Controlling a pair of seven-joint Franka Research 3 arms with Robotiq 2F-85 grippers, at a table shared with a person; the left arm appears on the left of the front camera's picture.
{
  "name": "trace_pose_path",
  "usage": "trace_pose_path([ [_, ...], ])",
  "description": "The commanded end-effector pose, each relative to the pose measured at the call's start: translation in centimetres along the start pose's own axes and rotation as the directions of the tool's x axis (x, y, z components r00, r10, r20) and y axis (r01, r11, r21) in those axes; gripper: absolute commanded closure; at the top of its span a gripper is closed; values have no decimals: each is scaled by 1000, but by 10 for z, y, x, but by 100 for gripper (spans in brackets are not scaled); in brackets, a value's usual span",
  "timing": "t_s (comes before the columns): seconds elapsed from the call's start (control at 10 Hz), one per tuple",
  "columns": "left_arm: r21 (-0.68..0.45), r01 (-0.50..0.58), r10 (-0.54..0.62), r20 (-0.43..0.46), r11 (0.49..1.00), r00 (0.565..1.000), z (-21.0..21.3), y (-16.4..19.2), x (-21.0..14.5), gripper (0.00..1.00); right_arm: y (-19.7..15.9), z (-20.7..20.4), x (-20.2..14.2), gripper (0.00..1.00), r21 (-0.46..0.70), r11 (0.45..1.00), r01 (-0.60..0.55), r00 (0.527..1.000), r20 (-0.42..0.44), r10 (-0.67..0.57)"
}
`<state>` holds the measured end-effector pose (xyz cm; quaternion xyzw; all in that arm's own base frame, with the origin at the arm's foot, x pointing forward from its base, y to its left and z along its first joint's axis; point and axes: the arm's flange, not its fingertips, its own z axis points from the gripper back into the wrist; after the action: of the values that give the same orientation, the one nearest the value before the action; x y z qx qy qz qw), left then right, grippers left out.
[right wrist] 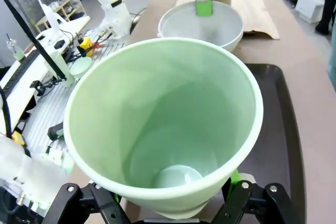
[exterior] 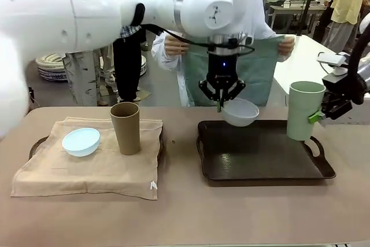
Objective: Set up a tray with a mat and arrange the tableware.
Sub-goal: Pick up the Picnic Bowl and Reusable plastic cup from the Handle tray in front of the human's position and hold them in the air.
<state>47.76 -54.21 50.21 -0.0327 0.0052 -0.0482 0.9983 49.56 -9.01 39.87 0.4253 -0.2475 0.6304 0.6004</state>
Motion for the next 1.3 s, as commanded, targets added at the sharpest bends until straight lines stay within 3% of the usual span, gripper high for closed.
trace_pose_path([
  [0.0, -29, 9, -9, 3, 1000, 1000, 10, 16, -31, 100, 37, -6, 15, 100, -24, 1000, -21, 1000, 3, 21],
  [0.5, -51, -37, 41, 77, 998, 996, 59, 12, -60, 100, 124, 15, 86, 100, -123, 982, -146, 989, -26, 144],
  [0.9, -70, -68, 75, 117, 995, 990, 90, 10, -82, 100, 141, 28, 98, 100, -114, 985, -126, 992, -1, 127],
  [1.0, -61, -29, 34, 93, 998, 995, 90, 6, -63, 100, 140, 25, 102, 100, -137, 977, -166, 986, -22, 164],
  [1.2, -61, -29, 34, 93, 998, 995, 90, 6, -63, 100, 140, 25, 102, 100, -137, 977, -166, 986, -22, 164],
])
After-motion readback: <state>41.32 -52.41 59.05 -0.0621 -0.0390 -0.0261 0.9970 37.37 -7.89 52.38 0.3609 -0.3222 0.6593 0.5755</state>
